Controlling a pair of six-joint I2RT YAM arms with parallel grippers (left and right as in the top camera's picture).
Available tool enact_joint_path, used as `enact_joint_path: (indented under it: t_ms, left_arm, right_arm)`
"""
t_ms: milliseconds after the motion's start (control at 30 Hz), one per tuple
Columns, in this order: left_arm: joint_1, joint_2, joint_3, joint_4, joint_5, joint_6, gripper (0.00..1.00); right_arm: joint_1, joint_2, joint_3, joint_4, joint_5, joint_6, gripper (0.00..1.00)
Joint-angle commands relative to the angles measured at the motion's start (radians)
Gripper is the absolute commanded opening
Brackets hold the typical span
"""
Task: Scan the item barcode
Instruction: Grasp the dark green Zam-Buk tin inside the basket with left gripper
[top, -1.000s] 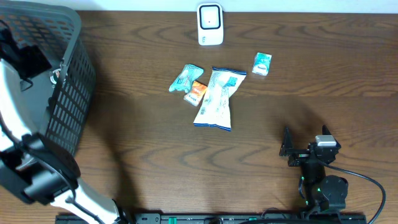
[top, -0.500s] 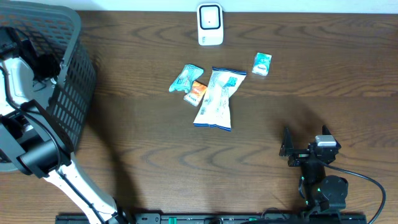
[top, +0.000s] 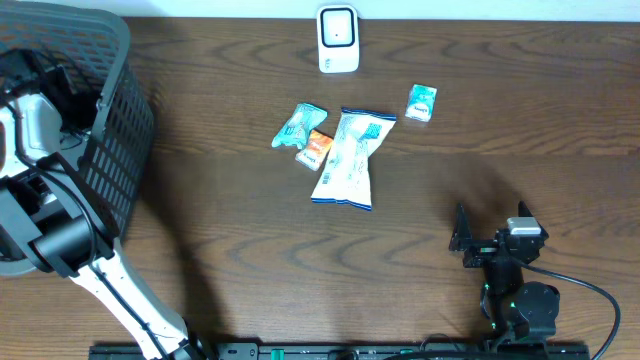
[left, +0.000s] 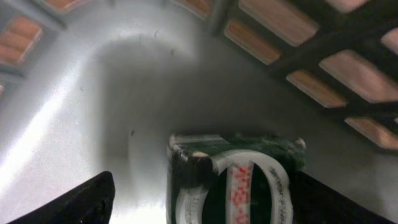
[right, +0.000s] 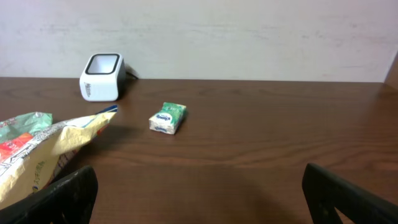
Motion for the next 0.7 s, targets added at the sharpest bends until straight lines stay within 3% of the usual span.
enact_joint_path:
  t_ms: [0,100,200,267,367,467,667]
  left_arm:
    - [-0.003,0.042,-0.017,-0.01,-0.033,0.025,0.88]
    - [-0.012,0.056,-0.017,-0.009,-0.033,0.025,0.84]
    - [-0.019,0.057,-0.017,-0.009,-0.034,0.025,0.7]
    - [-0.021,0.057,-0.017,-0.01,-0.033,0.024,0.69]
    - [-0.022,0.055,-0.017,-0.01,-0.028,-0.013,0.7]
    - [-0.024,0.052,-0.016,-0.006,0.009,-0.021,0.85]
    - [-0.023,0.043,-0.016,-0.006,0.008,-0.021,0.92]
  right_arm:
    - [0.003,-0.002,-0.002,-0.004,0.001,0.011,0.99]
    - [0.003,-0.002,-0.002,-0.004,0.001,0.01,0.99]
    - [0.003,-0.002,-0.002,-0.004,0.001,0.011,0.99]
    - [0.003,-0.002,-0.002,-0.004,0.001,0.011,0.99]
    - [0.003,-0.002,-0.002,-0.004,0.001,0.011,0.99]
    - [0.003,-0.002,-0.002,-0.004,0.001,0.011,0.99]
    - [0.003,-0.002,-0.002,-0.004,0.001,0.011,0.99]
